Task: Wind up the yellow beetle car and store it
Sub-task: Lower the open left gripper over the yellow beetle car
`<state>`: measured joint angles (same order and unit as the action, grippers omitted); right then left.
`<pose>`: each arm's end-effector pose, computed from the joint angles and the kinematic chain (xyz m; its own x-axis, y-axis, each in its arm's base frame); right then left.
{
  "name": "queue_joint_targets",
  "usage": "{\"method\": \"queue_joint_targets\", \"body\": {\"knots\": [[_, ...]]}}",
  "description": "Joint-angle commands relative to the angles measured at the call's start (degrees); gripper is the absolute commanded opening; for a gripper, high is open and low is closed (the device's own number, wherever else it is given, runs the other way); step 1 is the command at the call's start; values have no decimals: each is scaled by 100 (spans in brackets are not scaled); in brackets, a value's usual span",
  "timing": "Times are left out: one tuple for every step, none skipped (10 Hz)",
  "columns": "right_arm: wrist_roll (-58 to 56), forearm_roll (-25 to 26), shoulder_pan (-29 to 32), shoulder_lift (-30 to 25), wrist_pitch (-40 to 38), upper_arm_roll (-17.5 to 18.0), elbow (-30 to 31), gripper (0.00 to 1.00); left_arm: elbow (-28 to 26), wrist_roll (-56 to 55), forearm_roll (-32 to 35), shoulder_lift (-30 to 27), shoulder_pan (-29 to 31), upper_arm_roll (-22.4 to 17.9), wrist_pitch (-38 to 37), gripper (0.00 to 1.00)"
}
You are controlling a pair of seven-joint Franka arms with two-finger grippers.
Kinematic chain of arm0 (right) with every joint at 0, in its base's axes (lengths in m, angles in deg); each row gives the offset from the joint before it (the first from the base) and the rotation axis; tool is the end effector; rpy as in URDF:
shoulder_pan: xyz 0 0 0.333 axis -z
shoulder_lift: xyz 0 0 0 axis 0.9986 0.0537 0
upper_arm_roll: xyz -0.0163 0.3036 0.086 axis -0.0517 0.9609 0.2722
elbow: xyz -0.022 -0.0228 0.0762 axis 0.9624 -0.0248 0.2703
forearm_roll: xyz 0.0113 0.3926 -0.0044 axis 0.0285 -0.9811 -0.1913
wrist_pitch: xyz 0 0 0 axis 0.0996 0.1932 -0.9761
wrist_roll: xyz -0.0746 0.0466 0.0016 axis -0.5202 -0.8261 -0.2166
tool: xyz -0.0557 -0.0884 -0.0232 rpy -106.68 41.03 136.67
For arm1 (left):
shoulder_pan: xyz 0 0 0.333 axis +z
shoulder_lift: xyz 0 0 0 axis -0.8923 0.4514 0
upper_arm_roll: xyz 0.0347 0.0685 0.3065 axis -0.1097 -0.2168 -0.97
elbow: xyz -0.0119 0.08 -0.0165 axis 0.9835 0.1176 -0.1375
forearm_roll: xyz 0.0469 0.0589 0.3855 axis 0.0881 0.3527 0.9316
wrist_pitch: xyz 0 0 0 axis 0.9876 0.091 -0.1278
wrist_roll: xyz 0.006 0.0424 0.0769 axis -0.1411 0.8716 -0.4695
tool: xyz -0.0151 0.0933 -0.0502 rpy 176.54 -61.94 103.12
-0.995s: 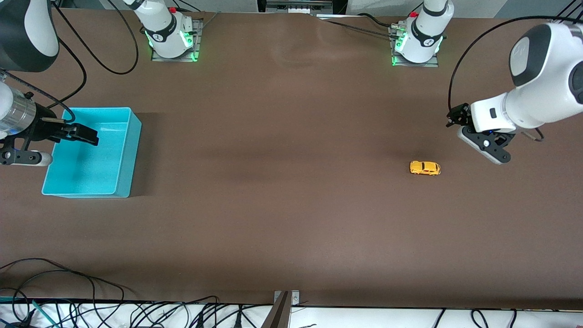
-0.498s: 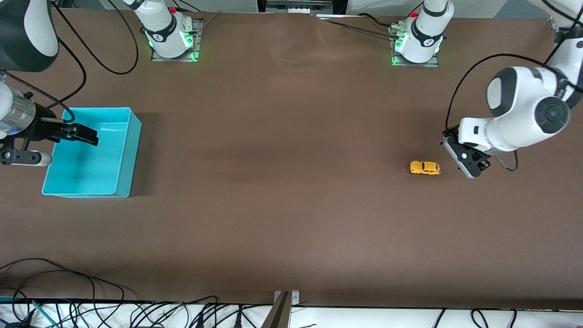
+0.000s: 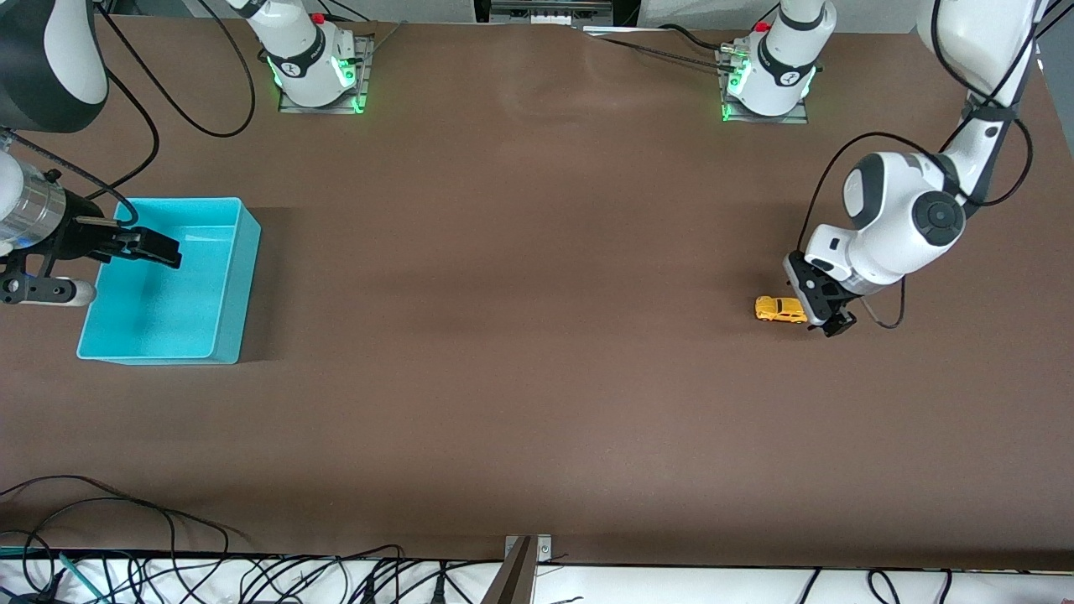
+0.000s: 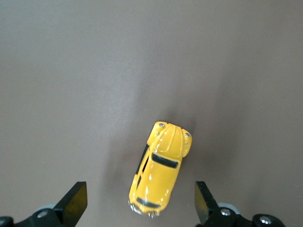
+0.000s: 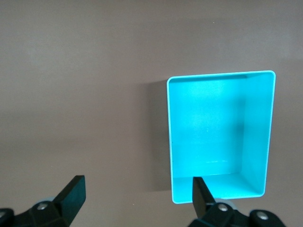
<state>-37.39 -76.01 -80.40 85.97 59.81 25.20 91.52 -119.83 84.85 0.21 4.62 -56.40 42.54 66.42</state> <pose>0.6144 0.0096 0.5382 0.9945 -0.0591 -0.0864 -0.0552 -0.9974 0.0474 0.5502 -0.0129 0.2273 0.2692 -0.9610 0.0641 -0.9627 -0.2704 -0.0121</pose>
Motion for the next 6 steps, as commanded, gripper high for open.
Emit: {"method": "queue_joint_targets", "body": {"knots": [[-31,-113,42,54,-104,17,-122,100,-266,903,37,196,18,18,608,100],[-31,-113,42,45,-104,17,-122,100,-328,1256,37,302,61,10,792,100],[-40,-113,42,45,-104,17,-122,100,-459,1364,37,346,123,10,1081,100],[-40,-113,42,45,-95,17,-122,100,-547,1400,37,373,106,18,1250,100],[-32,-122,42,54,-104,17,-122,100,-548,1417,37,382,62,10,1277,100],[-31,-122,42,45,-104,17,-122,100,-557,1452,72,373,62,18,1278,91]]}}
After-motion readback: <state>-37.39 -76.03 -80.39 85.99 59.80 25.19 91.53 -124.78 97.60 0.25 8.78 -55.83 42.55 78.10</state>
